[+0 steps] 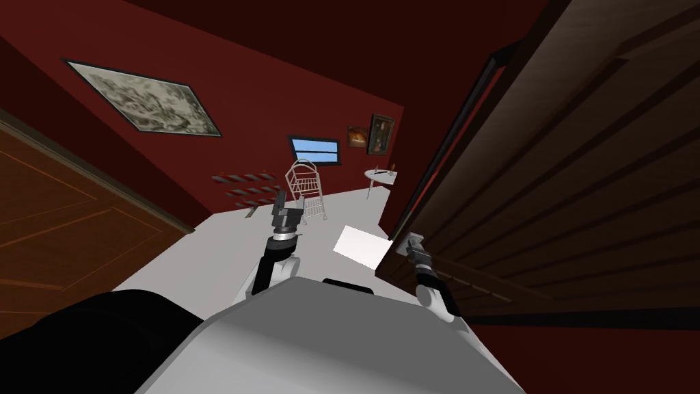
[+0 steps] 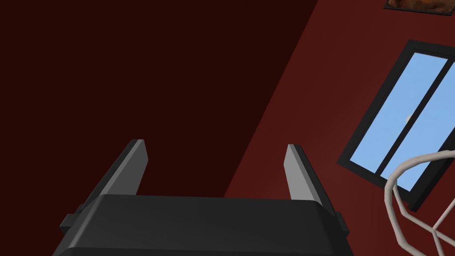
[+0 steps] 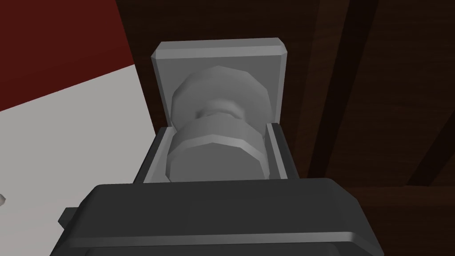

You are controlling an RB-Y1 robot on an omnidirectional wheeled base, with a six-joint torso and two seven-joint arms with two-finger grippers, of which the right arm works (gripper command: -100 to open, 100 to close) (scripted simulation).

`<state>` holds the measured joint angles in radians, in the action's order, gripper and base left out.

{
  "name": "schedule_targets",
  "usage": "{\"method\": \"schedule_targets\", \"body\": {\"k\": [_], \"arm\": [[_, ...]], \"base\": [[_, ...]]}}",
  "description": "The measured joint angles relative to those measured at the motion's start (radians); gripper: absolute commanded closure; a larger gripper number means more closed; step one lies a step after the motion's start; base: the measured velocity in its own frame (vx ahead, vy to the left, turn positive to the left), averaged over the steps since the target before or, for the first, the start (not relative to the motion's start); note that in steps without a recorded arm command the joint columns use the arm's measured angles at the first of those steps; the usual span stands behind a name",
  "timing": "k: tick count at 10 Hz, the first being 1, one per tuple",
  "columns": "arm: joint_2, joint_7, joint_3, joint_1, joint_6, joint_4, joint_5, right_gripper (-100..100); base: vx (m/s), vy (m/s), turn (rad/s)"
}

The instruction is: Pull the door open

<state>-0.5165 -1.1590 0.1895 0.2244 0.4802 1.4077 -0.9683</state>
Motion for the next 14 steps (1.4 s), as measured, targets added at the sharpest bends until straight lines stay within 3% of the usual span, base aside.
{"method": "schedule_targets", "body": {"k": [6,14], "arm": [[-0.055,-0.053,0.047,0.023,0.031,0.015,0.011,100],[-0.108,-0.105,0.093,0.042,0.063,0.027,0.024,100]], "base": [[-0.201,-0.045,0.118],[-0.168,-0.046,0.105]]}}
